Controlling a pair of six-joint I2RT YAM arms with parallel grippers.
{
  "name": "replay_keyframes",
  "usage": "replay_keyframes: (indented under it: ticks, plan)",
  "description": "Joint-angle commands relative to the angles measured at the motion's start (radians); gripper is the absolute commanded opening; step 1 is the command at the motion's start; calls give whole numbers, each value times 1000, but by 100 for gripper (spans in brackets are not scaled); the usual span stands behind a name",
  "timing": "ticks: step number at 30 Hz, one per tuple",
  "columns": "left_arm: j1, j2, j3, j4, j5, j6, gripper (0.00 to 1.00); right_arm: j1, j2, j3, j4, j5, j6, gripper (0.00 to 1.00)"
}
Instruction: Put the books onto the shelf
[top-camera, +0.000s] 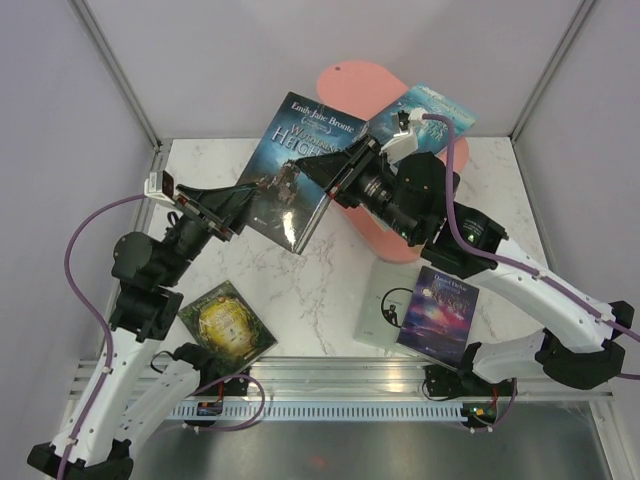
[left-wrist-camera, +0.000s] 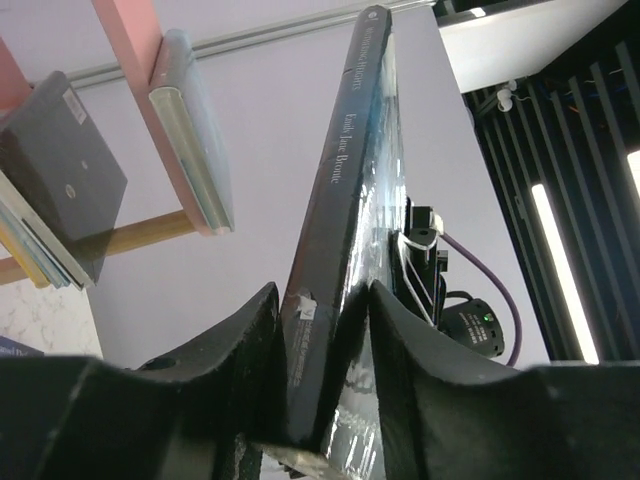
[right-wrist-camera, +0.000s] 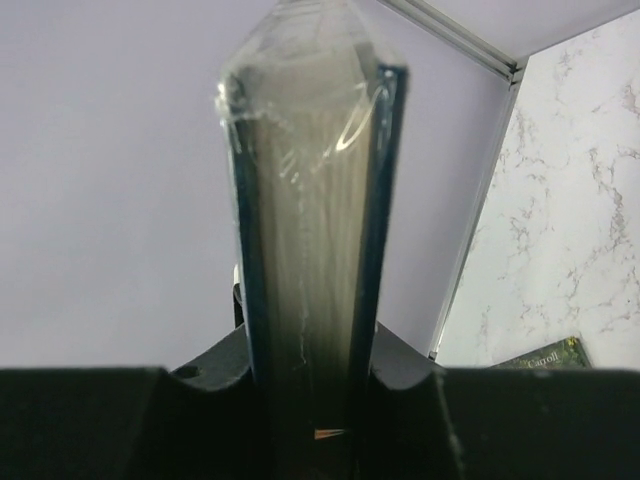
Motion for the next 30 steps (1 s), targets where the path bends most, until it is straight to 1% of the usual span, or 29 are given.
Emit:
replay_keyframes:
  ticks: [1, 2, 4, 7, 10, 11, 12, 16, 17, 19, 21, 22, 23, 24, 25, 30]
  plan:
    - [2, 36, 9, 20, -28, -22, 46, 11, 15, 17, 191, -49, 24, 0]
    - [7, 53, 28, 19, -13, -20, 52, 11, 18, 14, 193, -59, 32, 0]
    - [12, 104, 55, 19, 10, 0, 57, 14, 17, -9, 200, -69, 48, 0]
    - [13, 150, 108, 6, 46, 32, 62, 14, -11, -50, 202, -37, 52, 0]
    - [13, 159, 144, -41, 67, 55, 62, 12, -31, -49, 181, 30, 7, 0]
    - [13, 157, 142, -44, 72, 57, 59, 12, -31, -43, 171, 44, -4, 0]
    - [12, 151, 136, -49, 73, 60, 59, 11, -32, -35, 159, 68, -13, 0]
    - [13, 134, 105, -55, 81, 49, 58, 11, -20, -35, 156, 67, -13, 0]
    - [13, 136, 101, -55, 86, 47, 53, 9, -15, -35, 156, 59, -5, 0]
    - [12, 141, 102, -53, 89, 50, 49, 9, 0, -37, 153, 36, 7, 0]
    - [13, 148, 105, -47, 93, 54, 39, 9, 14, -38, 156, 24, 18, 0]
    - [13, 151, 107, -44, 92, 54, 30, 9, 17, -38, 156, 15, 19, 0]
    - [12, 154, 108, -40, 90, 54, 11, 9, 20, -40, 156, 10, 22, 0]
    - [12, 156, 110, -35, 90, 58, 5, 9, 26, -40, 156, 6, 24, 0]
    - [13, 156, 110, -33, 87, 61, 2, 9, 28, -40, 156, -3, 30, 0]
    - [15, 150, 110, -35, 76, 93, 2, 12, 21, -73, 156, -31, 42, 0]
